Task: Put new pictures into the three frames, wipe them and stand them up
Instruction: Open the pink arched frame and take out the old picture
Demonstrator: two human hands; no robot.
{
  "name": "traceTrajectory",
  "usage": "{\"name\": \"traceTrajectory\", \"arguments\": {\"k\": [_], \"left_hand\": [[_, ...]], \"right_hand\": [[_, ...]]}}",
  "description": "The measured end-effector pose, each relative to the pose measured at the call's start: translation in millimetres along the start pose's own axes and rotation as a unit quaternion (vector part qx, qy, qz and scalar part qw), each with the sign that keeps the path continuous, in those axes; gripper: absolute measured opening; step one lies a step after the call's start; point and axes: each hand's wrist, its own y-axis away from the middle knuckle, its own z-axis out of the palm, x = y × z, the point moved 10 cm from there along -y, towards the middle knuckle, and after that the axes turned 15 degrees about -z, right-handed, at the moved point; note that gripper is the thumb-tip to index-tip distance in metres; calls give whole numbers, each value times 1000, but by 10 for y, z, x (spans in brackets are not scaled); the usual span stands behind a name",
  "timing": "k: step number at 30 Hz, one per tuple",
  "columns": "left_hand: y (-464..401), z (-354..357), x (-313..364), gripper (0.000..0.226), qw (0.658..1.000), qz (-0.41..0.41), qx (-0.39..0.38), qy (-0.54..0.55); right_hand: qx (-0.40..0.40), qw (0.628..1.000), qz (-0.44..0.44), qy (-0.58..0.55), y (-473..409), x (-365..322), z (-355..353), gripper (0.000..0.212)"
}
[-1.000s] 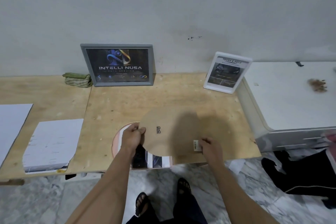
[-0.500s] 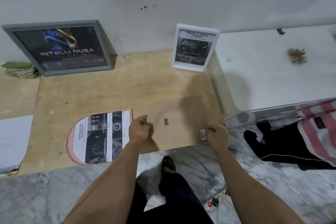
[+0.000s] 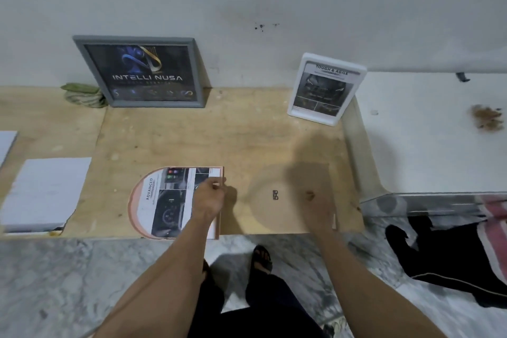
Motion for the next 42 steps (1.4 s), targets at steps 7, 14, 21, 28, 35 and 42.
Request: {"name": "traceTrajectory", "arguments": {"k": [7, 14, 21, 28, 35, 42], "left_hand": [[-272, -1351, -611, 26, 988, -66, 141, -13], [-635, -1829, -903, 30, 986, -77, 112, -97], [-665, -1788, -884, 17, 988, -78, 77, -111], [-745, -1870, -852, 13, 993, -63, 81, -56], [-796, -1931, -910, 14, 991, -47, 112, -49], [-817, -2027, -1111, 15, 986, -88, 127, 56]], "right_hand": [[-234, 962, -134, 28, 354, -1147, 1345, 25], [-310, 915, -187, 180, 620, -1368, 2130, 16], [-168, 970, -62, 164, 669, -1598, 2107, 31], [-182, 976, -10, 121, 619, -1444, 2157, 20], [-207, 975, 32, 80, 582, -1266, 2127, 35], [-208, 974, 65, -64, 465, -1137, 2054, 19]]}}
